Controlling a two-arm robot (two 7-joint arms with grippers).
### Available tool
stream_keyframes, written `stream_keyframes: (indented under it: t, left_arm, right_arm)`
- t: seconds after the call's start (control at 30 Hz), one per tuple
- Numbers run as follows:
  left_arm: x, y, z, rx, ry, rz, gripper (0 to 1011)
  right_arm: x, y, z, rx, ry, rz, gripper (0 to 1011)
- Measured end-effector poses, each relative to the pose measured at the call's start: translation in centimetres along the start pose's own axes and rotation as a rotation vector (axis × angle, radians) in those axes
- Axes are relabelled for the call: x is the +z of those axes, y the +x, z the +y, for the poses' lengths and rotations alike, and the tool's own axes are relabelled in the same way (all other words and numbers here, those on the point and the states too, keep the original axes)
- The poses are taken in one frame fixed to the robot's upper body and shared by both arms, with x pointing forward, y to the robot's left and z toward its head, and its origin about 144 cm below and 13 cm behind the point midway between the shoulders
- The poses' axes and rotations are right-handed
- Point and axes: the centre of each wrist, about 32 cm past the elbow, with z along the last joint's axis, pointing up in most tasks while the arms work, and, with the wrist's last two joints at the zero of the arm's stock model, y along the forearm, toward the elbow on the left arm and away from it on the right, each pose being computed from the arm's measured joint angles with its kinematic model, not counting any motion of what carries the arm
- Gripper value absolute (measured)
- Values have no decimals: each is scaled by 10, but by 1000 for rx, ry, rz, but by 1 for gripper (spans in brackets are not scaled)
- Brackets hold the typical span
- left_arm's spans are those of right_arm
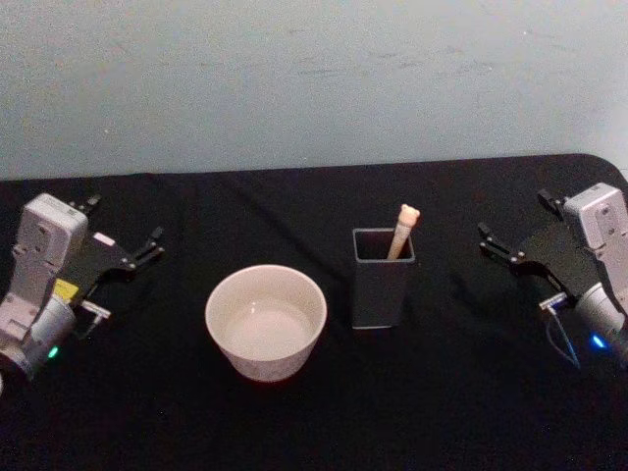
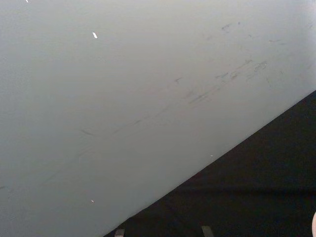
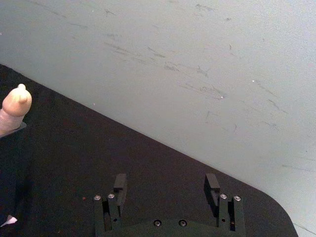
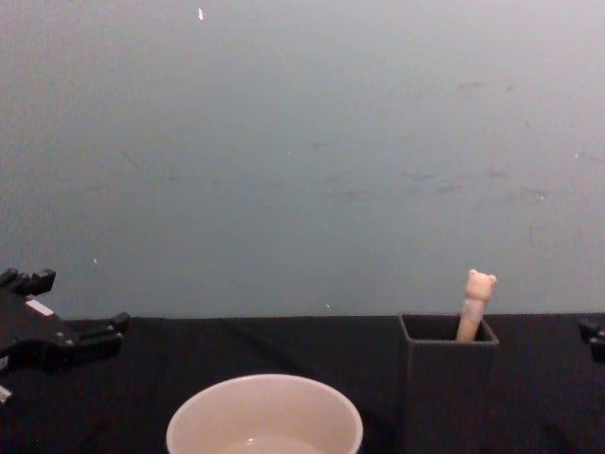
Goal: Pick up the stirring spoon with one hand, stir inside the cup, then place it back in its original position.
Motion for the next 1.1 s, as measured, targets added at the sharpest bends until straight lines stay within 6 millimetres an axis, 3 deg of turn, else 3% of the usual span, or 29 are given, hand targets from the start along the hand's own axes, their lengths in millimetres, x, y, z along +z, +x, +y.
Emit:
stream_keyframes:
  t: [1.1]
  left_arm:
    - [0,0,0,0,0,0,1001]
  right_arm:
    - [0,0,0,0,0,0,1002]
